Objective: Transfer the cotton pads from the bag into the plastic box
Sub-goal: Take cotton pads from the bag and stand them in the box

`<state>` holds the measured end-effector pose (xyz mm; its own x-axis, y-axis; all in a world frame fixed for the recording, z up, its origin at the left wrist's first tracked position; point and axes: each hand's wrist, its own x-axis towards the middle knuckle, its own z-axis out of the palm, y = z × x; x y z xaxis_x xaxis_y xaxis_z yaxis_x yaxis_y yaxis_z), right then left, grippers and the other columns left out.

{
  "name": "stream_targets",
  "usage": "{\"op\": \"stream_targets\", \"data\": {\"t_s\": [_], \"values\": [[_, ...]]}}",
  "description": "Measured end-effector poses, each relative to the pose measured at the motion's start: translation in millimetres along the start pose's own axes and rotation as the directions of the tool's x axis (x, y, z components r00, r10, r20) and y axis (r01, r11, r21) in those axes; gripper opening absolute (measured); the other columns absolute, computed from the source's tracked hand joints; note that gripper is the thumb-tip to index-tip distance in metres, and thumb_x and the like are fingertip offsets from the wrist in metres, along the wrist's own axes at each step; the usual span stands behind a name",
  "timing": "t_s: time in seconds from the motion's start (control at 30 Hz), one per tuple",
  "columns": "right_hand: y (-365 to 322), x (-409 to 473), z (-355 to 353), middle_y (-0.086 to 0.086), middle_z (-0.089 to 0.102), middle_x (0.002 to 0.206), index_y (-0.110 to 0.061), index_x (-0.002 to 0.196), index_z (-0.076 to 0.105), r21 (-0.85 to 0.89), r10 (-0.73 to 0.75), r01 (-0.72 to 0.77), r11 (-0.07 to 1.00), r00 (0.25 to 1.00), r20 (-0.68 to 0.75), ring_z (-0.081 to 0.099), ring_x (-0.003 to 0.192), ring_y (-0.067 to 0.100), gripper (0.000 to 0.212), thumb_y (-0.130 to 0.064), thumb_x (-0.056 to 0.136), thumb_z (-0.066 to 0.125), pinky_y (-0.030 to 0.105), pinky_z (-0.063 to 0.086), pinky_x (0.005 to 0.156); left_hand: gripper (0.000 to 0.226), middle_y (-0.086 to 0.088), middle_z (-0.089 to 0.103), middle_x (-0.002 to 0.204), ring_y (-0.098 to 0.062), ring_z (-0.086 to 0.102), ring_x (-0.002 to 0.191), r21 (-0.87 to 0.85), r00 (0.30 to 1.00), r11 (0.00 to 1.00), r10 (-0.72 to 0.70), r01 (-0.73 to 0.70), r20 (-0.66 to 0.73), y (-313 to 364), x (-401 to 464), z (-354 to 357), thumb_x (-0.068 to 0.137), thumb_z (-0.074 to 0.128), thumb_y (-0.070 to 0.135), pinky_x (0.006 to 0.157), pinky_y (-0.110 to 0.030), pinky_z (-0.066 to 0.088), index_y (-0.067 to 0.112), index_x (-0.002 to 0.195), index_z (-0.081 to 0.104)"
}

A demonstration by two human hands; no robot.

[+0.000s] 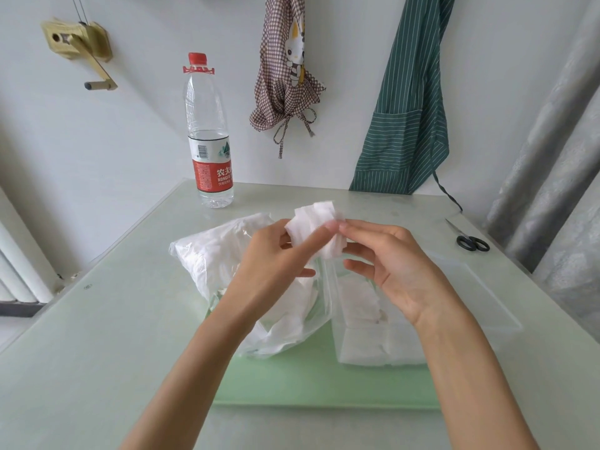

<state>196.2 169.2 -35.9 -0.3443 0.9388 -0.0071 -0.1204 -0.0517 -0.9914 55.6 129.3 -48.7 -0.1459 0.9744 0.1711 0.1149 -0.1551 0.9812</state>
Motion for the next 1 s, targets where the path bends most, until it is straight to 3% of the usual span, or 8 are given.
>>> {"op": "stream_targets", "data": {"t_s": [0.07, 0.23, 0.43, 0.53, 0.67, 0.77, 0.9, 1.0], "values": [[-1, -1, 1, -0.004, 0.067, 0.065, -0.013, 0.081, 0.073, -0.02, -0.02, 0.02, 1.0, 1.0, -0.015, 0.063, 0.058, 0.002, 0.015, -0.014, 0.088, 0.061, 0.013, 0.048, 0.052, 0.011, -0.002, 0.074, 0.089, -0.011, 0.069, 0.088, 0.014, 0.999, 0.999, 0.032, -0.031, -0.024, -1, -1, 1, 0.088, 0.061, 0.03, 0.068, -0.025, 0.058, 0.023, 0.092, 0.069], [0, 4, -3, -0.006, 0.06, 0.064, -0.016, 0.081, 0.069, -0.005, 0.002, -0.002, 1.0, 0.993, -0.12, 0.056, 0.058, 0.002, 0.023, -0.015, 0.095, 0.051, 0.015, 0.046, 0.047, 0.016, 0.002, 0.075, 0.081, -0.006, 0.069, 0.079, -0.049, 0.997, 0.998, 0.03, -0.033, -0.071, -2, -2, -2, 0.092, 0.057, 0.021, 0.064, -0.021, 0.057, 0.024, 0.083, 0.07], [1, -7, 7, -0.008, 0.066, 0.075, -0.018, 0.089, 0.07, -0.208, -0.071, 0.056, 0.977, 0.995, -0.065, 0.062, 0.071, 0.002, 0.034, -0.05, 0.078, 0.065, 0.019, 0.047, 0.056, 0.015, 0.02, 0.069, 0.064, 0.001, 0.065, 0.059, 0.229, 0.957, 0.963, 0.195, -0.145, -0.215, -1, -6, 10, 0.084, 0.068, 0.026, 0.054, -0.017, 0.052, 0.032, 0.07, 0.07], [2, -11, -9, -0.006, 0.069, 0.084, -0.018, 0.096, 0.07, -0.234, -0.123, 0.098, 0.967, 0.988, -0.095, 0.062, 0.075, 0.003, 0.02, -0.033, 0.082, 0.069, 0.015, 0.046, 0.057, 0.018, 0.014, 0.07, 0.065, 0.0, 0.065, 0.057, 0.229, 0.961, 0.959, 0.21, -0.167, -0.178, 2, -5, 18, 0.085, 0.067, 0.026, 0.053, -0.017, 0.052, 0.035, 0.069, 0.069], [-10, -17, -55, -0.009, 0.067, 0.079, -0.018, 0.092, 0.069, -0.173, -0.043, 0.018, 0.985, 0.989, -0.142, 0.061, 0.065, 0.0, 0.008, -0.015, 0.088, 0.062, 0.013, 0.047, 0.056, 0.014, 0.002, 0.074, 0.072, -0.002, 0.062, 0.06, 0.057, 0.982, 0.991, 0.124, -0.117, -0.14, 1, 1, 34, 0.087, 0.065, 0.018, 0.052, -0.017, 0.052, 0.025, 0.077, 0.071], [-21, -20, -97, -0.002, 0.07, 0.095, -0.016, 0.098, 0.066, -0.354, -0.043, -0.02, 0.935, 0.985, -0.168, 0.065, 0.08, 0.005, 0.011, -0.012, 0.091, 0.058, 0.016, 0.05, 0.069, 0.009, -0.002, 0.074, 0.077, -0.007, 0.065, 0.066, 0.055, 0.99, 0.995, 0.088, -0.082, -0.108, -5, 4, 43, 0.087, 0.065, 0.019, 0.056, -0.021, 0.056, 0.02, 0.082, 0.073], [-34, -15, -132, 0.018, 0.066, 0.115, -0.002, 0.111, 0.061, -0.652, 0.055, -0.162, 0.74, 0.982, -0.181, 0.062, 0.095, 0.017, 0.02, -0.004, 0.093, 0.053, 0.033, 0.05, 0.094, 0.008, 0.005, 0.075, 0.079, -0.012, 0.068, 0.071, 0.093, 0.991, 0.994, 0.076, -0.066, -0.112, -9, 9, 44, 0.087, 0.065, 0.022, 0.062, -0.027, 0.059, 0.026, 0.085, 0.072], [-28, -6, -127, 0.016, 0.067, 0.11, -0.003, 0.112, 0.062, -0.723, 0.193, -0.213, 0.658, 0.975, -0.112, 0.062, 0.093, 0.015, 0.022, 0.0, 0.093, 0.05, 0.028, 0.051, 0.09, 0.01, 0.005, 0.075, 0.08, -0.013, 0.068, 0.073, 0.122, 0.991, 0.99, 0.078, -0.064, -0.112, -11, 11, 41, 0.087, 0.064, 0.024, 0.063, -0.028, 0.058, 0.022, 0.091, 0.074]]}}
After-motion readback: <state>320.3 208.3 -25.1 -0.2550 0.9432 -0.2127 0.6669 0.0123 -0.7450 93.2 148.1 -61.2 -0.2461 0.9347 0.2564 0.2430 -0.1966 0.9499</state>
